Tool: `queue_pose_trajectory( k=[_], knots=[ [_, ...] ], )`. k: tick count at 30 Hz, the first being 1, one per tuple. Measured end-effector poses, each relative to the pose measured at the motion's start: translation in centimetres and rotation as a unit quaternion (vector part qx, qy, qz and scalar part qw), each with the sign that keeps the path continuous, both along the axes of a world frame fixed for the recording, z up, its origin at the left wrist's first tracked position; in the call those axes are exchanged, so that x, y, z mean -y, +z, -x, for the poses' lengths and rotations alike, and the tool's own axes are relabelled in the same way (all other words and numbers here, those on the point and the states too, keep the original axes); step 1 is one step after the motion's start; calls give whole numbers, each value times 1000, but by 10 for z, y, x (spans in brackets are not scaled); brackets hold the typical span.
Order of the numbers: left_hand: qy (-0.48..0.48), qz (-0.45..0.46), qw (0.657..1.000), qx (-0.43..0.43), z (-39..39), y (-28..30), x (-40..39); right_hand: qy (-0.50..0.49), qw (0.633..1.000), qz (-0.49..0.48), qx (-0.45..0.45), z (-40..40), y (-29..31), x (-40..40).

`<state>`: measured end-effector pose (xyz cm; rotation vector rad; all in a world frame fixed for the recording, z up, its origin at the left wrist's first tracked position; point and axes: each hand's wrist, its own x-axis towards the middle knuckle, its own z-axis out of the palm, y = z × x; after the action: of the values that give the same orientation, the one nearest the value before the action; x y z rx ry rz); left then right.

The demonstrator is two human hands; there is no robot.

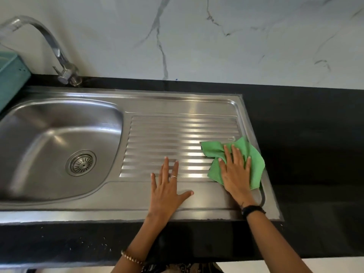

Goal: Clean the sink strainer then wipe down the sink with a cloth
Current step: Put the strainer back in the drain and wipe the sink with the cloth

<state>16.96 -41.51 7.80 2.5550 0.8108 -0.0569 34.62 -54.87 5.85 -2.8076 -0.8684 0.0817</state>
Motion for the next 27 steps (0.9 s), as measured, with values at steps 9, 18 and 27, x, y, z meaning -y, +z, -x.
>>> queue_pose_trajectory(
  k=[9,18,27],
  knots=[
    [90,63,990,92,40,5,-13,187,982,16,-38,86,5,-122],
    [-2,3,1000,8,30,4,-12,196,980,13,-14,64,0,-45],
    [-138,1,986,-90,-15,9,15,24,995,89,40,-15,12,24]
  ],
)
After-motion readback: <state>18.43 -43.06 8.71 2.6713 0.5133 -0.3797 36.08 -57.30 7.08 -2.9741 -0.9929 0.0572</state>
